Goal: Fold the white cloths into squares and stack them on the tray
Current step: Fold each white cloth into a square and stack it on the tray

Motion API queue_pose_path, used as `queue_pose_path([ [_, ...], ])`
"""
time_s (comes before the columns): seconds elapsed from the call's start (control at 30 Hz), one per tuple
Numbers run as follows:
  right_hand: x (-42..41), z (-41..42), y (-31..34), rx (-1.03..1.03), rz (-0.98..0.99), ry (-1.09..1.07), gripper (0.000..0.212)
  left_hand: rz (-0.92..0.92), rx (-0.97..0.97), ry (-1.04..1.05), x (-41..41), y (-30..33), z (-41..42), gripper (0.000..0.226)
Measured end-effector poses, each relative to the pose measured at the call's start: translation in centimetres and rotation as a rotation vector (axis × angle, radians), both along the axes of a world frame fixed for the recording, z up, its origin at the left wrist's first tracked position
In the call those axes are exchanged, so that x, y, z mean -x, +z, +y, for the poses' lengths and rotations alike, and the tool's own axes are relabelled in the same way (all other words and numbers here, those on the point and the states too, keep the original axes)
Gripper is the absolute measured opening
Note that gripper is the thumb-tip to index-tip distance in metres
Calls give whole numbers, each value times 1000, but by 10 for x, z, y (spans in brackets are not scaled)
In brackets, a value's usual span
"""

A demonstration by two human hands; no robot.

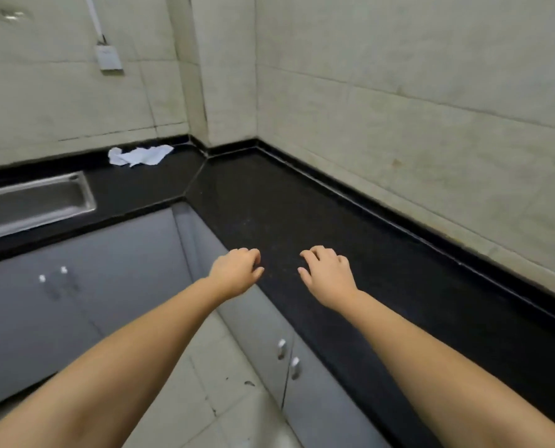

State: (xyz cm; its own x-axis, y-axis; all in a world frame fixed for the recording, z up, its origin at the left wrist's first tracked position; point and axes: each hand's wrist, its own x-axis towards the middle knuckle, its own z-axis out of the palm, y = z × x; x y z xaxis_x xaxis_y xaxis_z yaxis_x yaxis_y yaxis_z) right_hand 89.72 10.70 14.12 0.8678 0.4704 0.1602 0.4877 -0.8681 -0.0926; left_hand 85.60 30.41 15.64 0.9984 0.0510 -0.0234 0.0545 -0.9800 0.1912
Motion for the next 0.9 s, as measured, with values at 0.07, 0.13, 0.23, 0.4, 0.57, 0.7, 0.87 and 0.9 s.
queue_pose_path([
  [0.07,-7,36,-15,29,34,64,42,41,1,67,4,-16,37,30],
  [0.13,-18,68,-27,58,75,115,42,81,12,114,2,-30,70,32],
  [0.23,-43,114,-44,96,118,167,42,133,15,170,-14,-46,117,32],
  [0.4,-107,187,-57,125,167,250,41,232,6,264,-63,-60,188,33],
  [0.57,-184,259,-50,162,205,337,41,208,51,331,-128,-48,252,34],
  [0.7,-230,315,-53,185,205,367,41,186,95,366,-168,-46,294,34],
  [0.87,-286,391,-67,206,236,393,44,198,129,382,-221,-59,360,34],
  [0.9,-299,407,-70,200,245,396,44,199,130,383,-233,-62,376,33],
])
